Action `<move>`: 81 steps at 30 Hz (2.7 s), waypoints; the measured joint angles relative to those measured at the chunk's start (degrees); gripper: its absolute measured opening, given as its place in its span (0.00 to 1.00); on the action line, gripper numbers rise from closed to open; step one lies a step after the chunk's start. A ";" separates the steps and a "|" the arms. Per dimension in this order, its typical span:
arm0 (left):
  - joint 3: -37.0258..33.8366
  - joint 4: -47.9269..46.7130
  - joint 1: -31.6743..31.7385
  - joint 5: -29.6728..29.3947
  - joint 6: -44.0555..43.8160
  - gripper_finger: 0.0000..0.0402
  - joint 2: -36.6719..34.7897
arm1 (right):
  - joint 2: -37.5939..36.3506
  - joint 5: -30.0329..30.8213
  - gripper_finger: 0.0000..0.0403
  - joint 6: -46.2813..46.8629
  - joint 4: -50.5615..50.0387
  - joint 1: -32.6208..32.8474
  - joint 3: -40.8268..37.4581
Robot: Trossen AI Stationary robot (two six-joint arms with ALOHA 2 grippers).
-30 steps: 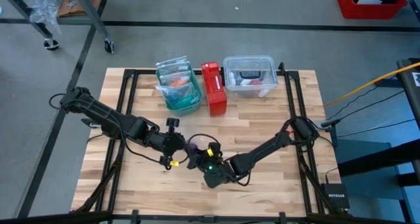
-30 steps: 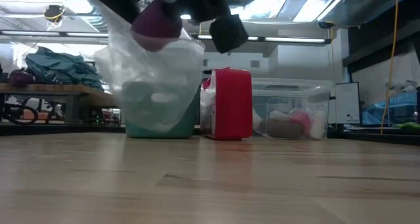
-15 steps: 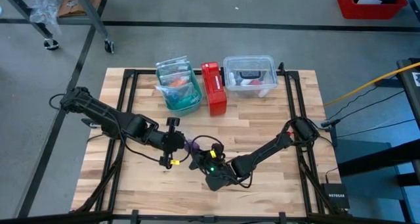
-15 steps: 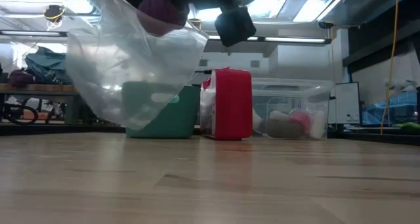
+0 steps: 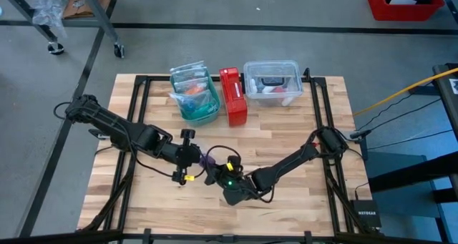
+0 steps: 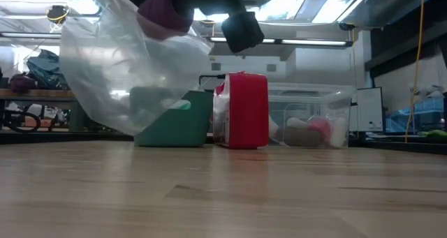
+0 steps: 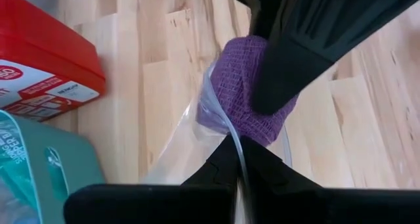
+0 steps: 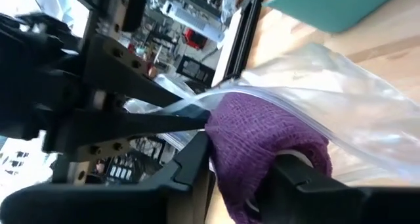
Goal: Roll bandage
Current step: Put the purple bandage into the transparent zip bag
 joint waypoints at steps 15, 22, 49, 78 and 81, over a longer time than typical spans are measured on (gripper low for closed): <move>0.11 -3.26 0.00 0.09 -0.23 0.00 0.04 | 0.02 -2.29 0.43 -0.20 0.07 -1.67 -0.02; 0.11 -4.42 -0.22 -0.03 -0.73 0.00 0.04 | 0.02 2.59 0.32 -0.17 -0.10 -0.62 0.02; 0.39 -3.88 0.81 -0.04 0.22 0.00 0.04 | 0.02 -7.43 0.23 -1.53 -0.11 -2.16 0.02; 0.50 -4.13 0.83 -0.25 -0.44 0.00 -0.02 | -0.64 1.57 0.23 -3.22 -4.23 -2.61 0.02; 0.50 -4.12 0.85 -0.25 -0.44 0.00 -0.02 | -0.66 2.64 0.23 -4.50 -5.79 -2.61 0.02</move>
